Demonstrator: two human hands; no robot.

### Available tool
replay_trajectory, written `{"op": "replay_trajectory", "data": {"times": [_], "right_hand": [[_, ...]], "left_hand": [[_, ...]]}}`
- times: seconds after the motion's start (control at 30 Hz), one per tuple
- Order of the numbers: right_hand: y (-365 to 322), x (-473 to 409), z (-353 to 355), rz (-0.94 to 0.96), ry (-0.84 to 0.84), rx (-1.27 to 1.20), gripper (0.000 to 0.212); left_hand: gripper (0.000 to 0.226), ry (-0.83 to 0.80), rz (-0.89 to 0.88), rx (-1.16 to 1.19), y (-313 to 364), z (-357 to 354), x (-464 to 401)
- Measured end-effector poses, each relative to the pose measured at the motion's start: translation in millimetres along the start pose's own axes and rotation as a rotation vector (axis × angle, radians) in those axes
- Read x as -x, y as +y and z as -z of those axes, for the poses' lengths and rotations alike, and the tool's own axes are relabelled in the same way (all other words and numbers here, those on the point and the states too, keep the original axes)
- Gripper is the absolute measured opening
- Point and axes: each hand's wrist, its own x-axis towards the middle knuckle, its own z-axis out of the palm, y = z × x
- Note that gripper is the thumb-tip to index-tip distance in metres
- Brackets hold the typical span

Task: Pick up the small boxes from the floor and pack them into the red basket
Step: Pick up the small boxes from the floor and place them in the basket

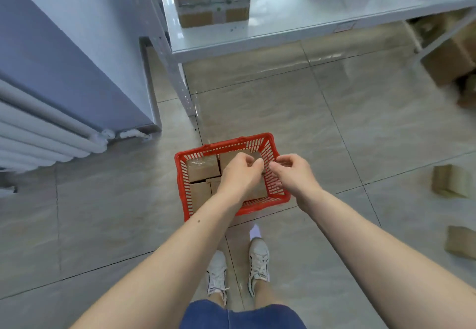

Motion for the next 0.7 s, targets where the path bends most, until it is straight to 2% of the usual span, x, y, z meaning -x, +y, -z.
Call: {"op": "replay_trajectory", "data": {"times": [0.1,0.23,0.4,0.7], "right_hand": [[-16.3,35.3,30.2,0.013,0.054,-0.084,0.027],[-27.3,78.1,67.3,0.025,0.158,-0.214,0.032],[-18.4,128.1,111.8,-0.003,0.250,-0.365,0.029],[44.9,169.9,213.6,-0.052,0.408,-0.528,0.020]], "left_hand": [[0.033,-0.033,-0.070,-0.030,30.9,-0.7,27.9],[0.034,-0.086,-0.184,-0.080,64.0,-3.8,62.7],[0.032,-0.182,-0.255,-0.067,97.5,-22.5,102.8],[0.032,-0.330,-0.321,-0.175,151.9,-123.6,152.5]]}}
